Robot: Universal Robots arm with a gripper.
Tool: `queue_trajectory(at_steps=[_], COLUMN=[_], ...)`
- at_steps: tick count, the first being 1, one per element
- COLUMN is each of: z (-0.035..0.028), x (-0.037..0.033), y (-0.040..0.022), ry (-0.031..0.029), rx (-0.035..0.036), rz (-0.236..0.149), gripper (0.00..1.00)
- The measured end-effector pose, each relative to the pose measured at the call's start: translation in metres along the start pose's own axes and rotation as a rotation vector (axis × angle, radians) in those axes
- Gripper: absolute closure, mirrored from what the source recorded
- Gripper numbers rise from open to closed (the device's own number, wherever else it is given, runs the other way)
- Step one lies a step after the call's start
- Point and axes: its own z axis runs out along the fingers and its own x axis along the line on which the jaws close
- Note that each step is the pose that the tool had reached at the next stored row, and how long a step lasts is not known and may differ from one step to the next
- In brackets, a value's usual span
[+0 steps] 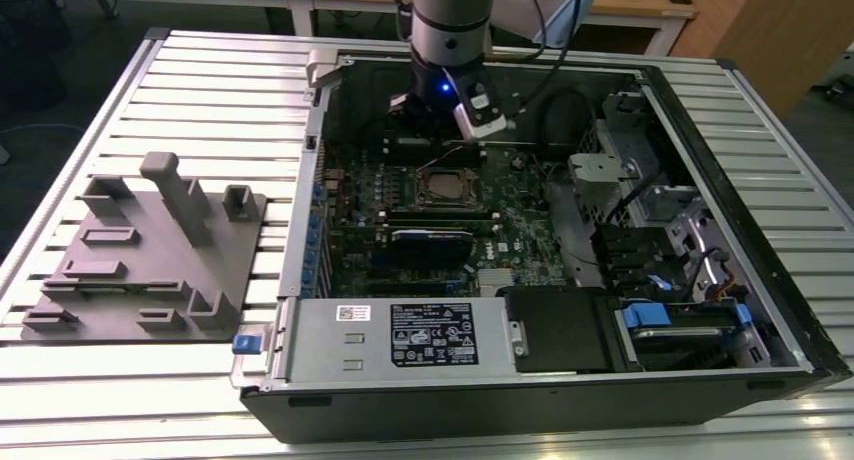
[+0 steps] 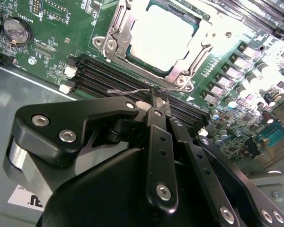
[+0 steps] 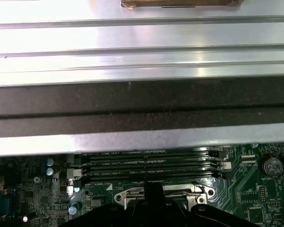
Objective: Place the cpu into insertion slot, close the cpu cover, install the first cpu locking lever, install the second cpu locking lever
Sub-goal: 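Install the first cpu locking lever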
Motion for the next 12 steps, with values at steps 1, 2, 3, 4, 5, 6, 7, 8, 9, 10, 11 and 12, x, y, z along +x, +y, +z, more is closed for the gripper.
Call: queue_trajectory(at_steps=[1,2,3,4,5,6,7,8,9,10,11,12], z=[0.0001,0.0001,0.0001,0.0001,0.0001,0.0002,0.0002,0.0002,0.0003,0.0003,0.0004,0.0005], x=[-0.0002,-0.0003,-0.0004,-0.0006,-0.0009,-0.0012,-0.0018,-0.0024,-0.0031,-0.0038,-0.0046,-0.0053], y=[0.0005,0.0006,0.0007,0.0007,0.0008,0.0009,0.001,0.0012,0.0014,0.0016,0.0018,0.002], ry=[0.0,0.0001,0.0,0.0,0.0,0.0,0.0,0.0,0.0,0.0,0.0,-0.0001], rx=[0.0,0.0001,-0.0001,0.0,0.0001,0.0002,0.0002,0.0002,0.0002,0.0005,0.0009,0.0016], rz=[0.0,0.0,0.0,0.0,0.0,0.0,0.0,0.0,0.0,0.0,0.0,0.0], gripper=[0.89,0.89,0.89,0.89,0.89,0.89,0.89,0.89,0.89,0.89,0.89,0.89])
